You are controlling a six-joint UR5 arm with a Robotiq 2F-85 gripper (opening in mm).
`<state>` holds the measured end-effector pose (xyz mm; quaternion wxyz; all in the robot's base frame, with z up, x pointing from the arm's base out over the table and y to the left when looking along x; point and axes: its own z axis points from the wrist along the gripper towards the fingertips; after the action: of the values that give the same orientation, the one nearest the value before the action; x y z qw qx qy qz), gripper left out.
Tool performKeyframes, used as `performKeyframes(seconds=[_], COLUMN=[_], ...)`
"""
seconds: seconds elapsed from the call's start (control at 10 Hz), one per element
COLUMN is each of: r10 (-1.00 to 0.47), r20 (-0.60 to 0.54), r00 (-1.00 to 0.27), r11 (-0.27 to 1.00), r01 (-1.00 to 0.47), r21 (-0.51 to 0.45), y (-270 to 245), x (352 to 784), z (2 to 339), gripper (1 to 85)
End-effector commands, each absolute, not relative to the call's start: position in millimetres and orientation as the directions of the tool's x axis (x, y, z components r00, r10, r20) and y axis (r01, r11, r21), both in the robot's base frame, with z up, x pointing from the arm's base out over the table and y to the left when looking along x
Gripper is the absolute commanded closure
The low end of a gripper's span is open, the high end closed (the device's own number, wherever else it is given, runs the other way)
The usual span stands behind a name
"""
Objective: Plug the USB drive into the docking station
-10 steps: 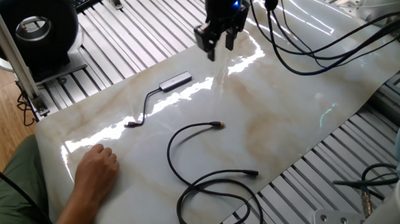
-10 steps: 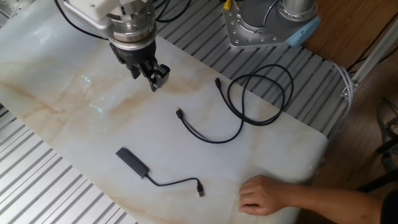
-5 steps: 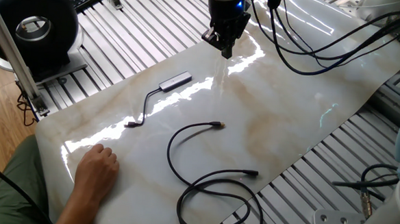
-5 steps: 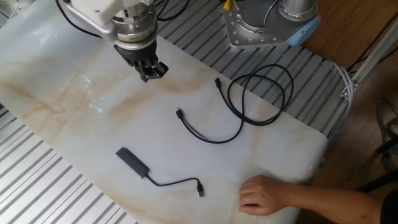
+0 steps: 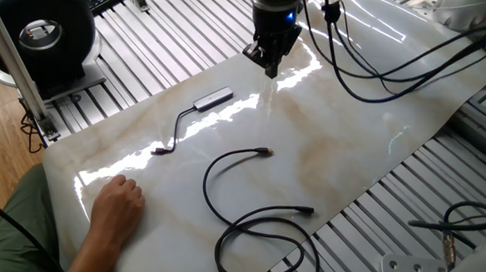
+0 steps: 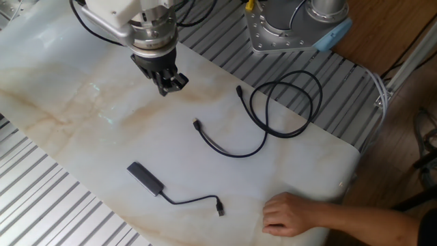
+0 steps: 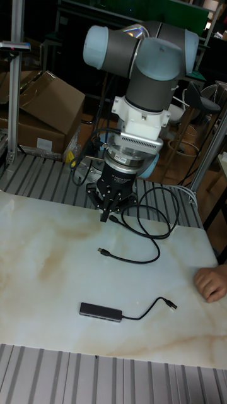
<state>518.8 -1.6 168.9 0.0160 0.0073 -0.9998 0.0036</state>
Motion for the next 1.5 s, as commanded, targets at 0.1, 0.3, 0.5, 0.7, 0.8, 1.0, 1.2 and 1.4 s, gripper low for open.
performKeyframes(seconds=[0.1, 0.3, 0.5, 0.7, 0.8, 1.0, 1.2, 1.4], r10=[0.012, 0.009, 0.013, 0.018, 0.019, 0.022, 0.018, 0.018], r20=[0.017, 0.027, 0.034, 0.03, 0.022, 0.017, 0.01, 0.008], r00=[-1.0, -1.0, -0.999, -0.999, -1.0, -1.0, -1.0, -1.0], r11=[0.996, 0.995, 0.995, 0.994, 0.994, 0.994, 0.994, 0.995], r01=[0.013, 0.012, 0.016, 0.021, 0.021, 0.024, 0.019, 0.019], r21=[0.087, 0.097, 0.094, 0.106, 0.106, 0.111, 0.105, 0.1], y=[14.7, 12.6, 10.1, 12.5, 12.8, 15.0, 13.8, 13.4], x=[515.4, 513.8, 513.7, 514.6, 516.6, 518.7, 520.3, 521.4], z=[163.1, 163.7, 164.4, 164.4, 163.5, 163.7, 163.6, 164.2], gripper=[84.3, 84.3, 84.3, 84.3, 84.3, 84.3, 84.3, 84.3])
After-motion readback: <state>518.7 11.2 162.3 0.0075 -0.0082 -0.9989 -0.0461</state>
